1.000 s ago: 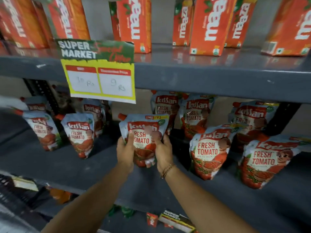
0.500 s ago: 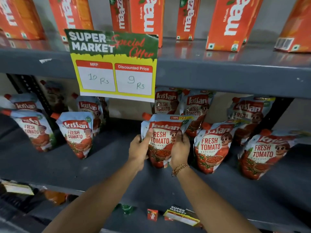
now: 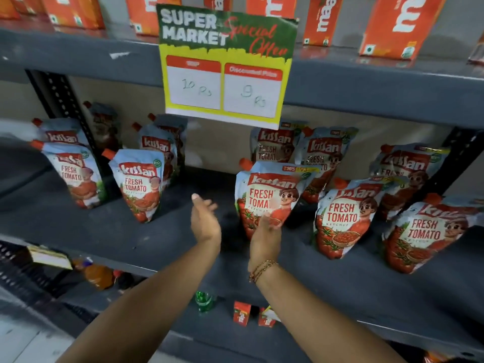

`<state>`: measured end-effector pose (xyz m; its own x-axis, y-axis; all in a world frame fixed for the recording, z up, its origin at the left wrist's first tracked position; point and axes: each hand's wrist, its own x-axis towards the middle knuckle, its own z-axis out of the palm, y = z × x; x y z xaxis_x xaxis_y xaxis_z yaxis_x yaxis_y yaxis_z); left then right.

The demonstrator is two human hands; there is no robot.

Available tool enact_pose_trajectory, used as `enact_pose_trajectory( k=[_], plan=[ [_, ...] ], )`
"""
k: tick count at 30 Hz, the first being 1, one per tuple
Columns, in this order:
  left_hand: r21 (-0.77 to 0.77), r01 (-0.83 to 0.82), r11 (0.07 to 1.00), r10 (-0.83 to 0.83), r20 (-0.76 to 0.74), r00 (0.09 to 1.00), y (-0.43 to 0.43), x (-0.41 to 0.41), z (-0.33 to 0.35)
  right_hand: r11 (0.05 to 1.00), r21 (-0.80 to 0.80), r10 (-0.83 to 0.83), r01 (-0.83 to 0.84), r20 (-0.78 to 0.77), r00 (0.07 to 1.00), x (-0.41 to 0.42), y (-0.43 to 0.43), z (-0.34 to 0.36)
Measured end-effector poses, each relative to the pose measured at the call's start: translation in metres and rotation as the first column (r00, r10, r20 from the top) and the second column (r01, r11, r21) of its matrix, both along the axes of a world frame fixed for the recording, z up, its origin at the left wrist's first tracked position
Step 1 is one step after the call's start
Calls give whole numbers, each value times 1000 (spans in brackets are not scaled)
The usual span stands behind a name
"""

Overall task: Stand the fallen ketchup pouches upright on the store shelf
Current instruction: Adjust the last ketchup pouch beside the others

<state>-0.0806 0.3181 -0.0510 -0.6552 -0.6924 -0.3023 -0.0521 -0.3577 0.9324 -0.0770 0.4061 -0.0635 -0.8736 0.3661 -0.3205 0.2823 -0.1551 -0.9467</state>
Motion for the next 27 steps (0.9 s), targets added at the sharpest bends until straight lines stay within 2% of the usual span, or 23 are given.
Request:
enact_pose_trajectory(
  k=[3,6,10,14,20,27],
  plan=[
    [-101,-313,944,312,-22,950,-36,-1,-4,982,-91,156,-167,-116,981,3,-38,1],
    [-196,-412,890,428,47,903,-70,-3,-2,944,3,327,-329,-133,936,-10,-64,3],
    [-248,-314,916,335,47,941,-139,-9,-10,839,59,542,-540,-167,824,-26,-128,13],
    [-219,-109,970,109,-9,994,-184,-15,-11,798,33,594,-602,-211,776,-35,-187,10],
    [-232,73,970,-63,51,997,-223,-21,-11,895,45,442,-445,-232,866,-35,-230,-4],
    [-189,198,962,-197,23,980,-246,-25,-12,953,22,295,-303,-308,905,-33,-258,-13]
  ],
)
